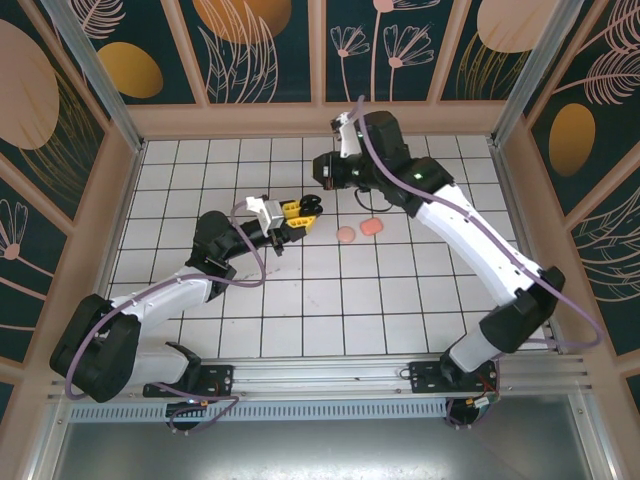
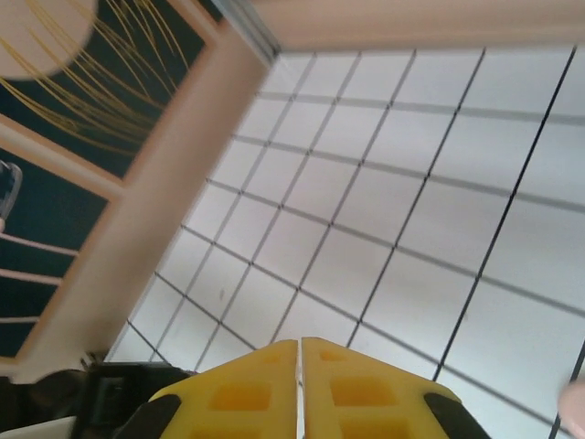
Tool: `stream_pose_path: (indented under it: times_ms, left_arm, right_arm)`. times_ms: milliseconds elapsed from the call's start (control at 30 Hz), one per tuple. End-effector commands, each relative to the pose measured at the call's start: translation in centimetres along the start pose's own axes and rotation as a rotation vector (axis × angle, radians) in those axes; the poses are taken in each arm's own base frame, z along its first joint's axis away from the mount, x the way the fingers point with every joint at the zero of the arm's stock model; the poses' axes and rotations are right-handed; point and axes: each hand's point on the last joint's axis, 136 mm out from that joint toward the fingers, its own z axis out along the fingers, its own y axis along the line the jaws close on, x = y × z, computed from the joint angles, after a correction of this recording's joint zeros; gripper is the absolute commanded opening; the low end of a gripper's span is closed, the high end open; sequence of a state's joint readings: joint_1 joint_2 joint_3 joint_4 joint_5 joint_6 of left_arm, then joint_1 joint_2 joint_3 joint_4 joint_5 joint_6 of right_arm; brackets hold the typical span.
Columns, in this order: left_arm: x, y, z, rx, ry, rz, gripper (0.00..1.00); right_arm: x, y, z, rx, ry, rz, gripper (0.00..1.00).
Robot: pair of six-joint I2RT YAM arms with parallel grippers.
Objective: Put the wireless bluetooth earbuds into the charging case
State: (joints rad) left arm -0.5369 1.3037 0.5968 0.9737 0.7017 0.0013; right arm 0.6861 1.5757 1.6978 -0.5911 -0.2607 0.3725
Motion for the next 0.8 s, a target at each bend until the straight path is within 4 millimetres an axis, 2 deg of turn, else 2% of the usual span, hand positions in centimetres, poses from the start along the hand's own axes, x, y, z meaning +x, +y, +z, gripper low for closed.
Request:
stream_pose_path:
  times_ms: [0,167,333,500,567,633,767]
  left_arm:
    - [-0.3,-0.1,0.4,0.016,0.003,0.038,0.0]
    - [-0.4,0.3,0.9,0.011,0.009,0.024,0.0]
    - [-0.6,1.1,1.4,-0.01,0.008,-0.007,0.0]
    - [-1.2,1.6,1.5,-0.033,-0.025,-0.02,0.0]
    - [-1.2,1.8,1.5,-0.039,-0.028,-0.031,0.0]
    - [-1.1,2.0,1.6,-0.047,-0.028,-0.051,0.0]
    - [-0.1,2.5,1.6,-0.08,-0.013,-0.145,0.0]
  right_arm:
    - [1.7,0.1,0.5,-0.022,0.107,0.011,0.09]
    - [4.0,0.4,1.0,-0.049,0.187,0.012,0.06]
    - [7.5,0.9,-0.4,-0.057,0.242,-0.005,0.01]
    - [10.3,0.2,-1.8,-0.057,0.261,0.035,0.0]
    - [10.3,-0.2,-2.4,-0.045,0.237,0.044,0.0]
    - [9.4,-1.0,-3.0,-0.011,0.187,0.064,0.01]
    - [6.9,-4.3,-4.5,0.111,0.037,0.149,0.05]
